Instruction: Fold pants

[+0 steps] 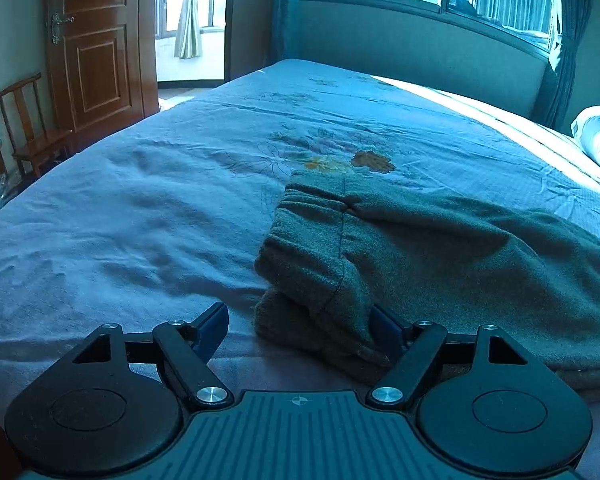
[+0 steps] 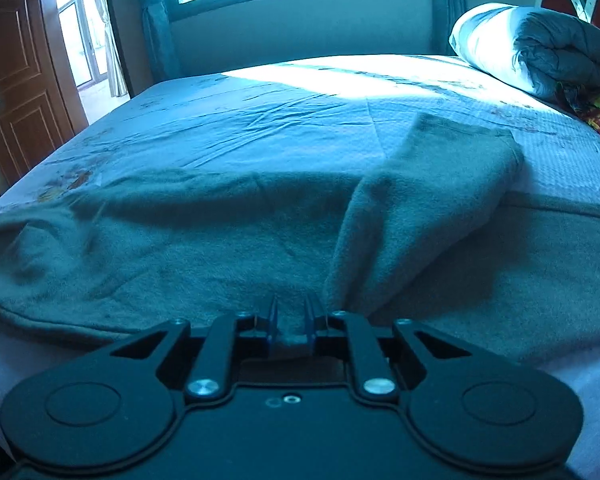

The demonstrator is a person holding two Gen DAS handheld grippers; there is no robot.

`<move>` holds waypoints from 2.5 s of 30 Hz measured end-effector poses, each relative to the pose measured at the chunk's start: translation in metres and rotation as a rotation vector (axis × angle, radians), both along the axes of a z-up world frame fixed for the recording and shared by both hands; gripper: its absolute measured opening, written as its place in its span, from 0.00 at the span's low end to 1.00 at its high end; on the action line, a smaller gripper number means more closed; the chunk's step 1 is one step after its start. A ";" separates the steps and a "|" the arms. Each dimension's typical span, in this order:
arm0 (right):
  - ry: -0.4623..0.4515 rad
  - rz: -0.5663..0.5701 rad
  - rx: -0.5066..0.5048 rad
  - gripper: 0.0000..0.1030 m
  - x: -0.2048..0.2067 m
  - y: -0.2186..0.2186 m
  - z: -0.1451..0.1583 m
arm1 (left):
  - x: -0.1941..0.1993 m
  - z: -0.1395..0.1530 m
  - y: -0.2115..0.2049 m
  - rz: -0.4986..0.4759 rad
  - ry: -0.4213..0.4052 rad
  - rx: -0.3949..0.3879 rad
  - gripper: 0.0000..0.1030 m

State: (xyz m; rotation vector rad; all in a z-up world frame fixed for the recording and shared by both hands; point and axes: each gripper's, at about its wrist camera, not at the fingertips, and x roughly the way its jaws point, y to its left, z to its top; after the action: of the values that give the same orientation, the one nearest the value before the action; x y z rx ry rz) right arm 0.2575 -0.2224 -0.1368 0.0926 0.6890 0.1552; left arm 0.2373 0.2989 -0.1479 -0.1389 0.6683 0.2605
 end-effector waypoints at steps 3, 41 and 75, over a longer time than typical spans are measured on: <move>-0.100 0.019 0.031 0.14 -0.014 0.004 0.017 | -0.003 0.007 -0.004 -0.009 -0.036 0.003 0.75; -0.057 -0.096 -0.273 0.00 0.066 -0.031 0.015 | 0.039 -0.023 -0.231 -0.280 0.037 0.131 1.00; -0.087 -0.234 -0.197 0.00 0.024 -0.096 0.023 | 0.051 -0.022 -0.263 -0.227 0.062 0.085 1.00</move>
State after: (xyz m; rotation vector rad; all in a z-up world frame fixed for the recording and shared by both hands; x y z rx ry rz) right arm 0.2812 -0.3183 -0.1139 -0.0230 0.5985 -0.1332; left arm 0.2885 0.0359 -0.1695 0.0267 0.7270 0.0746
